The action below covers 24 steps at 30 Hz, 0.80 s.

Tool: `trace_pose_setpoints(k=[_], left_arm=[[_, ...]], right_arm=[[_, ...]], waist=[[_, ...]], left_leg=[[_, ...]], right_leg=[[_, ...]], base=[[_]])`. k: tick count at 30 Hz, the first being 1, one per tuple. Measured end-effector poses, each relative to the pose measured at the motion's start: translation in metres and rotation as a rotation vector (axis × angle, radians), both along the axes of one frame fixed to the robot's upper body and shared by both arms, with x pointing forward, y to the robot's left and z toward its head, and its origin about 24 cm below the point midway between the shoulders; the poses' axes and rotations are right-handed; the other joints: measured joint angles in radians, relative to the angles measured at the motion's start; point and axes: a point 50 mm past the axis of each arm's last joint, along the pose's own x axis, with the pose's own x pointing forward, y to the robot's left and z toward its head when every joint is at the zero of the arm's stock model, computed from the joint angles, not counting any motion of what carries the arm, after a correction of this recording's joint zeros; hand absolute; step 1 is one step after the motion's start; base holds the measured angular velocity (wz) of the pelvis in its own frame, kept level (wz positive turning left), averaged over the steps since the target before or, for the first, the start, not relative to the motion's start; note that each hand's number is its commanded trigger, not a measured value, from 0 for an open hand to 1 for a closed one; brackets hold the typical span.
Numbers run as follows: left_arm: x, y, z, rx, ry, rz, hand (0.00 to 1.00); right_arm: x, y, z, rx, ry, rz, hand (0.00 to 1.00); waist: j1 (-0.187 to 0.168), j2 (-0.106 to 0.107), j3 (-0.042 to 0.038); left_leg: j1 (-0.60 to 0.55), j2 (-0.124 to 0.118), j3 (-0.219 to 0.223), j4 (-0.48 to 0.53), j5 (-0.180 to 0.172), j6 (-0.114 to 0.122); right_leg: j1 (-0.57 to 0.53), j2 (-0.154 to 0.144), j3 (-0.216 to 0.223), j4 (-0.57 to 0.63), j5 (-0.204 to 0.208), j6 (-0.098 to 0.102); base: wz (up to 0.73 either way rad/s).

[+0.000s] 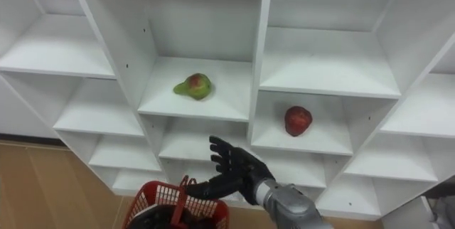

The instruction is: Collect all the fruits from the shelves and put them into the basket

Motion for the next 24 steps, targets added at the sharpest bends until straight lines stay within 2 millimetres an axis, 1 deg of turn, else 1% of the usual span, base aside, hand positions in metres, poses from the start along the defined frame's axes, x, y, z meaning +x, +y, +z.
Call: trace_pose_setpoints(k=[3,7,9,11,12,15,17,18,24], left_arm=[[0.0,0.002,0.0,0.0,-0.001,0.012,1.0],[-0.005,0.011,-0.004,0.025,0.029,0.056,1.0],[-0.006,0.013,-0.006,0.034,0.038,0.072,1.0],[-0.008,0.014,-0.008,0.04,0.05,0.086,1.0],[-0.01,0.016,-0.009,0.045,0.059,0.092,1.0],[-0.012,0.015,-0.01,0.046,0.071,0.096,1.0],[-0.013,0.014,-0.011,0.041,0.074,0.104,1.0],[-0.014,0.014,-0.012,0.044,0.079,0.111,1.0],[-0.023,0.025,-0.018,0.075,0.121,0.164,1.0]], right_arm=[[0.003,0.007,0.01,0.009,-0.052,0.038,0.0],[0.005,0.009,0.016,0.0,-0.088,0.066,0.0],[0.006,0.01,0.018,-0.004,-0.099,0.072,0.0],[0.008,0.01,0.025,-0.011,-0.125,0.084,0.0],[0.01,0.012,0.032,-0.01,-0.153,0.095,0.0],[0.014,0.017,0.048,-0.011,-0.235,0.121,0.0],[0.016,0.017,0.056,-0.01,-0.273,0.124,0.0],[0.018,0.016,0.061,-0.018,-0.298,0.121,0.0],[0.031,0.018,0.089,-0.104,-0.462,0.128,0.0]], waist=[[0.001,-0.005,-0.0033],[0.017,-0.008,-0.0029],[0.026,-0.009,-0.0019],[0.032,-0.011,-0.0008],[0.035,-0.012,0.0004],[0.036,-0.012,0.0007],[0.044,-0.012,0.0008],[0.05,-0.012,0.0006],[0.052,-0.014,0.0006]], left_leg=[[0.002,0.0,0.0,-0.004,0.0,0.0],[0.022,0.001,0.0,-0.012,0.0,0.0],[0.023,0.002,0.0,-0.021,0.0,0.0],[0.019,0.003,0.0,-0.021,0.0,0.0],[0.018,0.004,0.001,-0.022,0.0,0.0],[0.018,0.002,0.002,-0.024,0.0,0.0],[0.019,0.003,0.005,-0.026,0.0,0.0],[0.02,0.007,0.014,-0.027,0.0,0.0],[0.019,0.009,0.026,-0.031,0.0,0.001]], right_leg=[[0.0,0.001,0.005,-0.002,-0.001,0.001],[0.01,0.003,0.019,0.0,-0.001,0.001],[0.01,0.003,0.021,0.001,-0.001,0.001],[0.004,0.002,0.021,0.002,-0.001,0.001],[0.002,0.002,0.021,0.002,-0.001,0.001],[0.001,0.003,0.02,0.001,-0.001,0.001],[0.001,0.002,0.021,0.002,-0.001,0.001],[0.001,0.002,0.021,0.002,-0.001,0.001],[-0.006,0.002,0.022,0.003,-0.001,0.001]], base=[[0.0],[-0.03],[0.0],[0.0],[0.0],[0.0],[0.0],[-0.06],[-0.05]])
